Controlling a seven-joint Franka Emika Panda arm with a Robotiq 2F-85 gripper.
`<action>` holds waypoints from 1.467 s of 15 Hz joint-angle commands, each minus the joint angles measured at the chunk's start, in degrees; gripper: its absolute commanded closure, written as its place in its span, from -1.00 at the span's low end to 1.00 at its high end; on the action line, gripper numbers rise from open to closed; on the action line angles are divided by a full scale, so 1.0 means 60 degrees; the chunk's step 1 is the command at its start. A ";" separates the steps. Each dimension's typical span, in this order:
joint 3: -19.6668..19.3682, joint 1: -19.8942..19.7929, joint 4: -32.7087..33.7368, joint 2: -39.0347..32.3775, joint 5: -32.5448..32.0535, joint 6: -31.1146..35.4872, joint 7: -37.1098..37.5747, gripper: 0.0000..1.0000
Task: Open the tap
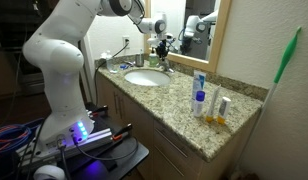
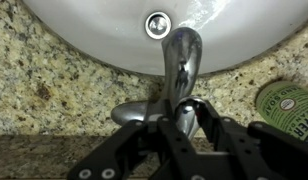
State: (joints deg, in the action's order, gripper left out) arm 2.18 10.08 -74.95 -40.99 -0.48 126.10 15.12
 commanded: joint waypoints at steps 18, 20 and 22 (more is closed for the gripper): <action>0.1364 -0.1689 -0.3794 0.3684 0.3988 0.2211 -0.2314 -0.24; 0.1178 -0.1509 -0.4207 0.4671 0.3532 0.1466 -0.2255 -0.52; 0.1041 -0.1364 -0.4595 0.5590 0.2980 0.0604 -0.2278 -0.80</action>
State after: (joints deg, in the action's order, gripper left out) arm 10.00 0.85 -95.53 -16.81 20.73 135.39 1.93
